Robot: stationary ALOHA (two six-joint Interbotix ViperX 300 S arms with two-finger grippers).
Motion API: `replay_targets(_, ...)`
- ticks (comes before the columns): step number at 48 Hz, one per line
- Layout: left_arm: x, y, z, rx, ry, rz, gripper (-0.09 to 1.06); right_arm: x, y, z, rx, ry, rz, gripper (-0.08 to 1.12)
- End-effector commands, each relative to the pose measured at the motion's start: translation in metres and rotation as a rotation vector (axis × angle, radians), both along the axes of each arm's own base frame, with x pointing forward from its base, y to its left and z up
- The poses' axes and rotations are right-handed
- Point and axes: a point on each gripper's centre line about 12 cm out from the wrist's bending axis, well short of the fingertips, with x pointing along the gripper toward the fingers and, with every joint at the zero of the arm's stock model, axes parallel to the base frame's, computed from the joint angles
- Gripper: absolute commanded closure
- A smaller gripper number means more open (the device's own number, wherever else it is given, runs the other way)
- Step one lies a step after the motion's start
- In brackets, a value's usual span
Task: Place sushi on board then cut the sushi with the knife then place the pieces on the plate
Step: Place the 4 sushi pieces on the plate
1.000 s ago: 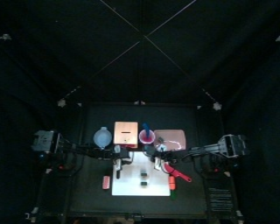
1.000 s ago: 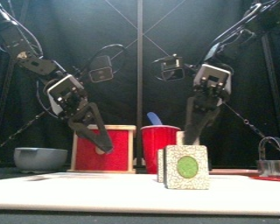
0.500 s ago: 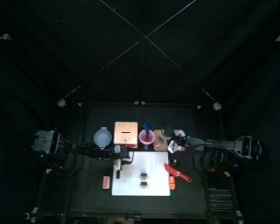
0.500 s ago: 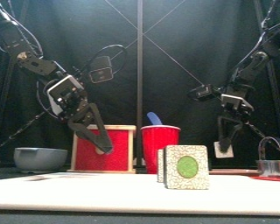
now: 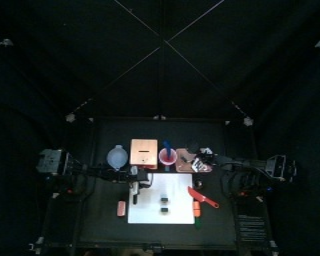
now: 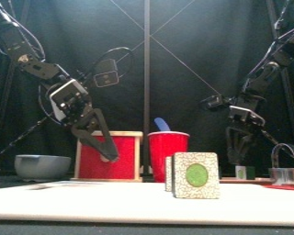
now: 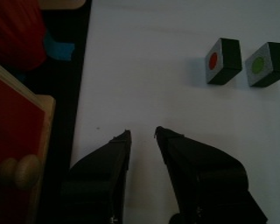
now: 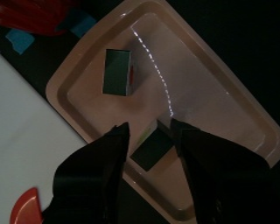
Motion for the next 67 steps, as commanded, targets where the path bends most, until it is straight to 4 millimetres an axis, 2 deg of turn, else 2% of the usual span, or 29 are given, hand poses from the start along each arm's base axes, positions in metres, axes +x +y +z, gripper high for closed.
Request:
replay_targets(1,0.006,0.0,0.008,-0.003,-0.031,0.004,0.25,0.007,0.002,0.017,-0.019,-0.064,0.01,0.26)
replay_targets(8,0.006,0.0,0.008,-0.006,-0.031,0.007,0.25,0.03,0.031,0.034,-0.011,-0.131,0.114,0.25)
replay_targets(16,0.006,0.0,0.007,-0.011,-0.028,0.013,0.26,0.071,0.093,0.053,-0.016,-0.214,0.355,0.25)
replay_targets(23,0.006,0.0,0.008,-0.011,-0.028,0.013,0.26,0.097,0.138,0.055,-0.037,-0.22,0.526,0.26)
replay_targets(28,0.006,0.001,0.008,-0.011,-0.028,0.015,0.26,0.11,0.158,0.049,-0.049,-0.207,0.595,0.26)
replay_targets(41,0.005,0.0,0.005,-0.014,-0.02,0.015,0.26,0.139,0.185,0.025,-0.048,-0.168,0.675,0.25)
replay_targets(49,0.006,0.001,0.001,-0.015,-0.011,0.019,0.25,0.148,0.186,0.014,-0.046,-0.145,0.676,0.25)
replay_targets(62,0.006,0.001,0.001,-0.012,-0.009,0.016,0.26,0.16,0.196,0.011,-0.039,-0.151,0.687,0.25)
replay_targets(67,0.006,0.001,0.001,-0.012,-0.009,0.016,0.26,0.161,0.197,0.005,-0.033,-0.136,0.685,0.25)
